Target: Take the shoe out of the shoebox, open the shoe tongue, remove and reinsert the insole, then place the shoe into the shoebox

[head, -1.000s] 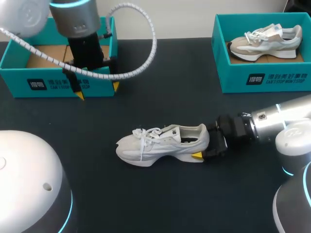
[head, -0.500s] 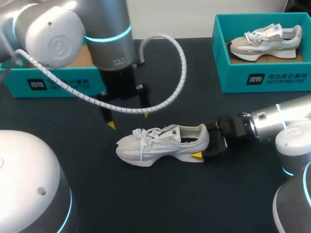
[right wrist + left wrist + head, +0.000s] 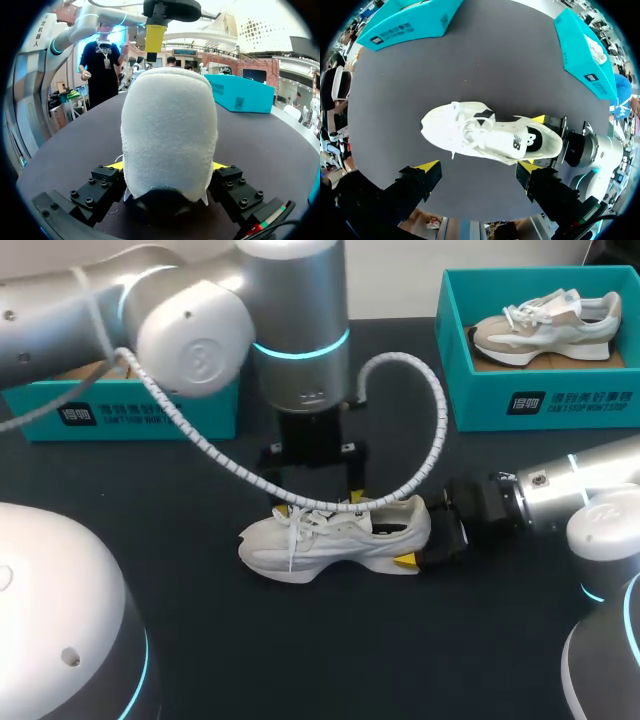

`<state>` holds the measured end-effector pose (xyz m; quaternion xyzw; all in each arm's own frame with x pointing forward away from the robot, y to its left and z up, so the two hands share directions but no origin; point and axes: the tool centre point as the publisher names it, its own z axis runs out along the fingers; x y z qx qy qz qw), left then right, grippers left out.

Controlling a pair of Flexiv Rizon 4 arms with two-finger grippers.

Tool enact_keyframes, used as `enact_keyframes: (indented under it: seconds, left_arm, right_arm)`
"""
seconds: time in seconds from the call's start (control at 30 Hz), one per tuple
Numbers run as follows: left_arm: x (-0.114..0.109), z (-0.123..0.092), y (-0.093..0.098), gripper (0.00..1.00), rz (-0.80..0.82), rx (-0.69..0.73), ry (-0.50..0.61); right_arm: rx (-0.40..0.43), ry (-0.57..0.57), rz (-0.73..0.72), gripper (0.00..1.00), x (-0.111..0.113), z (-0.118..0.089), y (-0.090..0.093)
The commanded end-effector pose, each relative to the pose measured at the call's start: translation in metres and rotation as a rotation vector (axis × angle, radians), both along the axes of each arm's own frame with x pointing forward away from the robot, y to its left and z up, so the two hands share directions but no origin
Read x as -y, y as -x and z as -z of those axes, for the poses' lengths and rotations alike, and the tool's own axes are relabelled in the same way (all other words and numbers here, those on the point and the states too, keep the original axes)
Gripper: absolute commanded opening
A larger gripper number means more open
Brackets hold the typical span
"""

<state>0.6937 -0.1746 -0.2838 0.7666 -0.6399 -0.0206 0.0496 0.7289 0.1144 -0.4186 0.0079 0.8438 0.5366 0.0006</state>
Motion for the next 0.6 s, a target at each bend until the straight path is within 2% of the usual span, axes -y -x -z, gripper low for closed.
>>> enact_keyframes:
  seconds: [0.03,0.27,0.6]
  left_arm:
    - [0.036,0.010,-0.011,1.00,0.027,-0.008,-0.064]
    - [0.052,0.024,-0.012,1.00,0.049,-0.019,-0.098]
    - [0.051,0.046,-0.015,1.00,0.043,-0.037,-0.164]
  right_arm:
    - [-0.002,0.005,0.000,0.00,-0.001,0.005,-0.001]
    - [-0.002,0.005,0.000,0.00,-0.001,0.005,-0.001]
    - [-0.002,0.005,0.000,0.00,-0.001,0.005,-0.001]
